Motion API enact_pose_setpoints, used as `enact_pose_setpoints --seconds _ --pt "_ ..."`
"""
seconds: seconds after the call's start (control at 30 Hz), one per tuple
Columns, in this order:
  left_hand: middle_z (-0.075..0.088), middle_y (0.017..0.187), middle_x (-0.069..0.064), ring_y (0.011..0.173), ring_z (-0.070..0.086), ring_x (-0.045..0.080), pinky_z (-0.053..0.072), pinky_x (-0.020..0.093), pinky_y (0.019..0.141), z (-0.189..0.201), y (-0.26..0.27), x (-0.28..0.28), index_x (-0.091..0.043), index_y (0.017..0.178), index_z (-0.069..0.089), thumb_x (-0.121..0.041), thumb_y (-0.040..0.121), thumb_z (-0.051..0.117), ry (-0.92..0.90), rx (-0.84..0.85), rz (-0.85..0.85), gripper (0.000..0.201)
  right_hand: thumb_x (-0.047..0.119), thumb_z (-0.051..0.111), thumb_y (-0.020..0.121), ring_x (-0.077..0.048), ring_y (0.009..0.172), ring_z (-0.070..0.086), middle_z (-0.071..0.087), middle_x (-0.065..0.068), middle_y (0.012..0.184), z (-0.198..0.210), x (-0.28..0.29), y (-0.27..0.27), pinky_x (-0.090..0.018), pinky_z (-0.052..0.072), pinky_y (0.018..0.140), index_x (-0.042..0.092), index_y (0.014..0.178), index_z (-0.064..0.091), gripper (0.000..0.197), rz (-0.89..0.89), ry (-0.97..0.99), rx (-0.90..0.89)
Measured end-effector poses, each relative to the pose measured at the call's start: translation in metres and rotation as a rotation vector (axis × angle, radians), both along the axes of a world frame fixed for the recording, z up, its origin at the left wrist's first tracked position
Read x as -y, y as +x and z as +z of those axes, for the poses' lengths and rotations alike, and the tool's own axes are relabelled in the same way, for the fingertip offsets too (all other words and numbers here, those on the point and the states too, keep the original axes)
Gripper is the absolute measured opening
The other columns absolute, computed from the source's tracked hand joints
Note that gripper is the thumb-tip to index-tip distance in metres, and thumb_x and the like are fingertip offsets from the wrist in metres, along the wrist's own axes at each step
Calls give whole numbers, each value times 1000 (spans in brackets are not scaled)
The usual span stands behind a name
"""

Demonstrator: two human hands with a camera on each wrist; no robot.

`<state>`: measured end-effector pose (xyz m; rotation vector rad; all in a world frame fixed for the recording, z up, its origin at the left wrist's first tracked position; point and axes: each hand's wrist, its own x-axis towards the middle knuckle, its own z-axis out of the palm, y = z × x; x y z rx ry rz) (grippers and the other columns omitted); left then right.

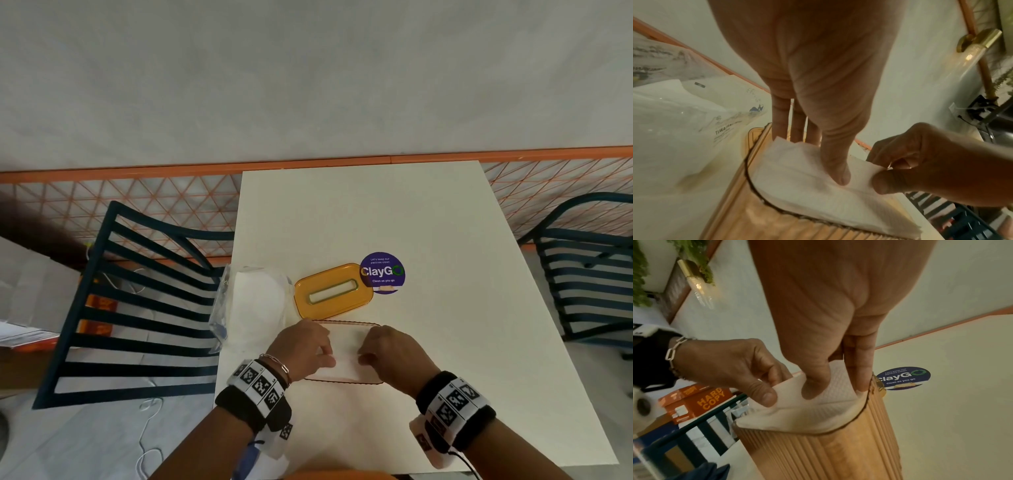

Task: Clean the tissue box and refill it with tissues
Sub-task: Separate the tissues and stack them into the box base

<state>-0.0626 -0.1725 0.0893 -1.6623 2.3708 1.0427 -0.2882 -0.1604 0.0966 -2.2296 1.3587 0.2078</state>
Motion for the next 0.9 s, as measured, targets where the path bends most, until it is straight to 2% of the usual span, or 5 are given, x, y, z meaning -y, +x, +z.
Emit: enact_pose_setpoints --seconds 0.2,0.33,0.5,0.73,0.9 --pt "77 113 -3 103 68 14 55 30 87 -2 2 3 -22 114 76 -43 98 62 -10 -17 114 30 27 56 101 -20 113 63 68 1 126 -1 7 5 -29 51 97 19 127 68 30 -175 46 70" --pt "78 111 -6 101 70 15 57 32 89 -3 1 6 -26 115 75 -43 98 62 -10 -37 161 27 29 55 101 -19 100 69 74 3 116 -5 9 12 -30 54 88 22 119 71 25 -192 28 89" --pt "78 109 -8 100 70 12 57 30 87 -5 5 8 -27 111 79 -41 96 66 -84 -57 170 24 30 57 100 -18 100 69 76 7 114 -10 10 9 -27 53 86 26 118 74 25 -219 -19 100" --pt "75 101 -9 99 63 10 40 18 73 -19 9 -3 -29 105 81 -38 94 70 -304 5 73 19 21 65 93 -14 91 70 77 9 104 -17 8 -1 -18 45 76 29 108 79 22 -158 -91 144" --pt "74 94 -12 92 65 14 51 26 74 -21 9 -13 -31 97 83 -22 81 82 -398 79 -9 19 15 69 86 -15 84 72 78 8 96 -22 3 -5 -19 45 70 30 101 81 24 -96 -149 174"
